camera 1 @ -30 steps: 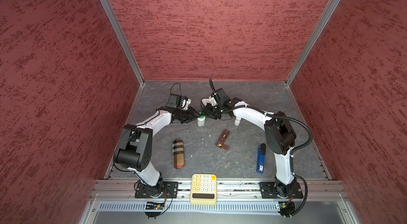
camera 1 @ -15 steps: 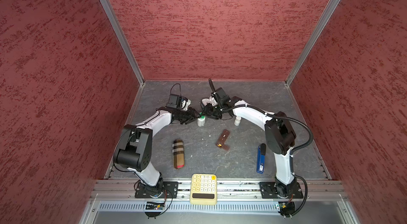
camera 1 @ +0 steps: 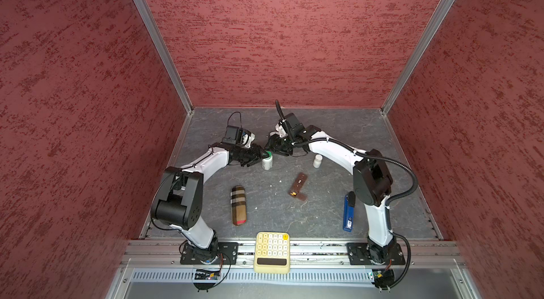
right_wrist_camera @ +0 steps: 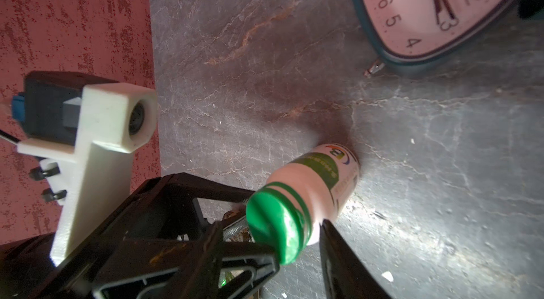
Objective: Sort the pills into containers
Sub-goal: 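Release the capped bottle and move both grippers toward the pill organizer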
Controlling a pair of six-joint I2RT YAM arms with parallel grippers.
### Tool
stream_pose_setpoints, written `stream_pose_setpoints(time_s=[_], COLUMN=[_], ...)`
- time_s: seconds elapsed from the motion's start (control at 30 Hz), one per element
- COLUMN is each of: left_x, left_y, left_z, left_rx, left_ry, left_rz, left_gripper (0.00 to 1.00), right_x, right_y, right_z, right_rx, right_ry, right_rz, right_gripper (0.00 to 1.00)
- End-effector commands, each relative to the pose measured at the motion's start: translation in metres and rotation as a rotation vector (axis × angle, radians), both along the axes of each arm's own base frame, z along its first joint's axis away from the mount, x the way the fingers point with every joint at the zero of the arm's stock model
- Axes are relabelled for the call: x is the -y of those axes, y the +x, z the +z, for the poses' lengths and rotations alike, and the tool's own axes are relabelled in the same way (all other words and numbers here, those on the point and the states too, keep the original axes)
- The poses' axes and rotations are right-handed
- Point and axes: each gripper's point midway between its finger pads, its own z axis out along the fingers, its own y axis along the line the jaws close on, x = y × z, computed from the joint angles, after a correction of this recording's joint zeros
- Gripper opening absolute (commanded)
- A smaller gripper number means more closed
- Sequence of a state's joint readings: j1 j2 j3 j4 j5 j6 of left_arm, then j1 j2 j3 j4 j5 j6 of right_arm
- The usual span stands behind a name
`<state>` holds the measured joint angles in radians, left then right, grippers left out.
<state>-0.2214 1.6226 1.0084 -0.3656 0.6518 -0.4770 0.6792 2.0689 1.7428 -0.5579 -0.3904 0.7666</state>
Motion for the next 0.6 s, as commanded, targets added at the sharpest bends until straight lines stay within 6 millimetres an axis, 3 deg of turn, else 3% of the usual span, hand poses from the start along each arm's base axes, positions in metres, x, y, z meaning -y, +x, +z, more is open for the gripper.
stream_pose_setpoints(time_s=[0.0,0.33,0.47,0.57], left_x=[-0.003,-0.022,-0.026,-0.014], left_y=[0.002,-0.013,-0.032,-0.053], left_z=[0.021,0.061,0.081,0.086], left_rx=[0.061,0.141,0.194,0.218], left_ry=[-0.004,0.026,0.048,0.085], left_rz=[-0.003,0.036,0.041,-0.005], left_gripper=[0.55,0.61,0.59,0.55], right_x=[0.001,0.038,0.076,0.11], right_y=[0.003,-0.002,-0.022,-0.051], right_z=[0.016,0.073,0.085,0.072], right_rx=[0.04,0.158,0.176,0.144], right_ry=[-0.012,-0.045,-0.086,-0.12], right_rz=[-0.002,-0.117,-0.214,-0.289], right_gripper=[0.57,0.61,0.57,0.47])
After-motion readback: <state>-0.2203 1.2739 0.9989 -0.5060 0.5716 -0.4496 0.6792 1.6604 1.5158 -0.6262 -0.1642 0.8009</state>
